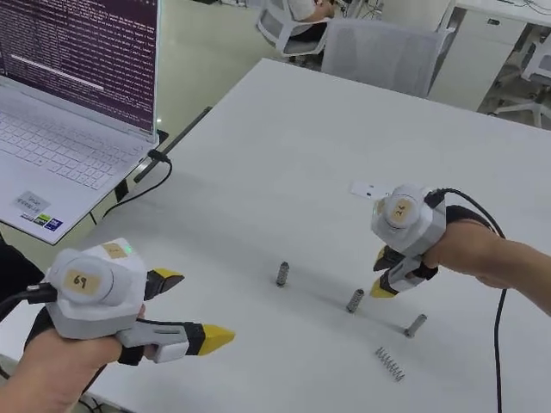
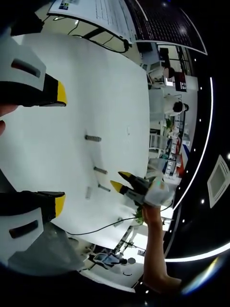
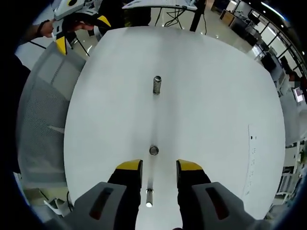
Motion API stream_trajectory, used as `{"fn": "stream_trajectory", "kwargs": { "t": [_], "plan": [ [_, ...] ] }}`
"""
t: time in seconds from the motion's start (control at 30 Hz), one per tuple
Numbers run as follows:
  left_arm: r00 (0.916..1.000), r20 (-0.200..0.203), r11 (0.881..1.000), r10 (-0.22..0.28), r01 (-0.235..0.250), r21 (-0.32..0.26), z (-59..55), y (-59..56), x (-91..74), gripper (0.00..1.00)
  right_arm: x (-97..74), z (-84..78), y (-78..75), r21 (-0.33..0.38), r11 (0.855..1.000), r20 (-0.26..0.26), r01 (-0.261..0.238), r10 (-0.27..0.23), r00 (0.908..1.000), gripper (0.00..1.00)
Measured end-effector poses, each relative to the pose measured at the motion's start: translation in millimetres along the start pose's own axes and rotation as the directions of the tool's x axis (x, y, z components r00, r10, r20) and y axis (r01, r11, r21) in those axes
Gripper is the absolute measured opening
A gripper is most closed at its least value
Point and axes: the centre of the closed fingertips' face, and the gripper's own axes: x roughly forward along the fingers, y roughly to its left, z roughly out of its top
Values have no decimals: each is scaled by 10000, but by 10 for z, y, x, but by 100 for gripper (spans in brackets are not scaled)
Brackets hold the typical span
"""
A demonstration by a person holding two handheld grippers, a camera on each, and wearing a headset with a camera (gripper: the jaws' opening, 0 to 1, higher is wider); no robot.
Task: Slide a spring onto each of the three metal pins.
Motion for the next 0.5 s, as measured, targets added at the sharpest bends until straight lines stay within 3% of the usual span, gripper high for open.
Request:
{"fn": "stream_trajectory", "kwargs": {
  "t": [0.3, 0.5],
  "plan": [
    [10000, 10, 9999, -57, 57, 96, 12, -31, -11, 68, -143, 2, 5, 1070, 9940, 853, 211, -303, 9959, 28],
    [10000, 13, 9998, -86, 86, 152, 30, -42, -19, 68, -259, 36, -15, 1900, 9809, 1661, 410, -732, 9834, 29]
  ]
}}
